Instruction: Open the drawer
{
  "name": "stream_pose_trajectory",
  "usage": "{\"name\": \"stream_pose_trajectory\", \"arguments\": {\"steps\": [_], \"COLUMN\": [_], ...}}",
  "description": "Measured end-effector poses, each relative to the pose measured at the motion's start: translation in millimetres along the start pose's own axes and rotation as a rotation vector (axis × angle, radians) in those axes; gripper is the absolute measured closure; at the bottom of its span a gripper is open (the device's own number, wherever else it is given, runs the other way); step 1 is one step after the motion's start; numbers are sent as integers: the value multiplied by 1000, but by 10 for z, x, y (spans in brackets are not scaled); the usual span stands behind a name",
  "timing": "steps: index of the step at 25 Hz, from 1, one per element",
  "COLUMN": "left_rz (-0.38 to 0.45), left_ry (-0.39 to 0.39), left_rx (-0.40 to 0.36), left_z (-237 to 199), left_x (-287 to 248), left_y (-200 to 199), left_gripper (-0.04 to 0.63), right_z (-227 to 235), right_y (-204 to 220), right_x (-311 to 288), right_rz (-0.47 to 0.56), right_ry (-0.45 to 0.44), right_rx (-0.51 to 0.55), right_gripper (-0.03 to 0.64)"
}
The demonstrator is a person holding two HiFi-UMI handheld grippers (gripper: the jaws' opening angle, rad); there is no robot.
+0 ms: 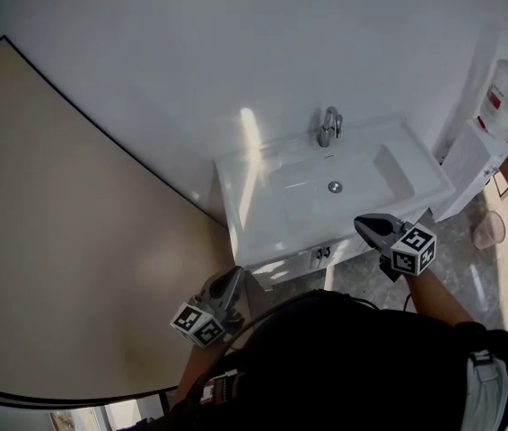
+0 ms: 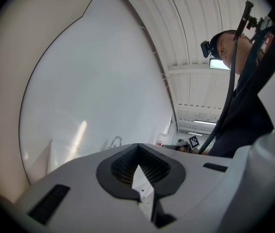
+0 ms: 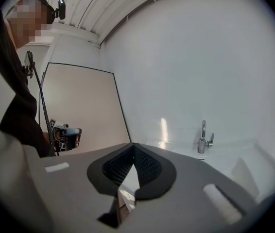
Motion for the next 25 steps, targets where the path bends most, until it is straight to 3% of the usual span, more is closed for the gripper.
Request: {"name": "stream_pose_trajectory", "arguments": {"steps": [6, 15, 22, 25], "left_rz": [3, 62, 58, 49], "left_ry": [-85, -246, -332, -334], "left_rx": [-13, -35, -38, -34], "left_z": [-44, 108, 197, 202], "left_x": [-420, -1101, -1521, -1652], "left_y": [-65, -183, -180, -155], "left_gripper": [595, 595, 595, 595], "right_z": [543, 1432, 1897, 2005], "right_y": [-73, -440, -473, -429], "right_x": [-267, -625, -822, -857], "right_rz": [16, 27, 18, 9], "right_ry": [-75, -261, -356, -370], "right_rx": [23, 74, 61, 48], "right_gripper": [617, 617, 617, 617]}}
Point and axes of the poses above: the fingertips, and each gripper's own axes: x backward along the fingers, z to its right, y out of its underside, the point moved 6 cm from there along x, backward along the fingers, and after that the axes turned 3 degrees about -z, right-handed, at the moved point
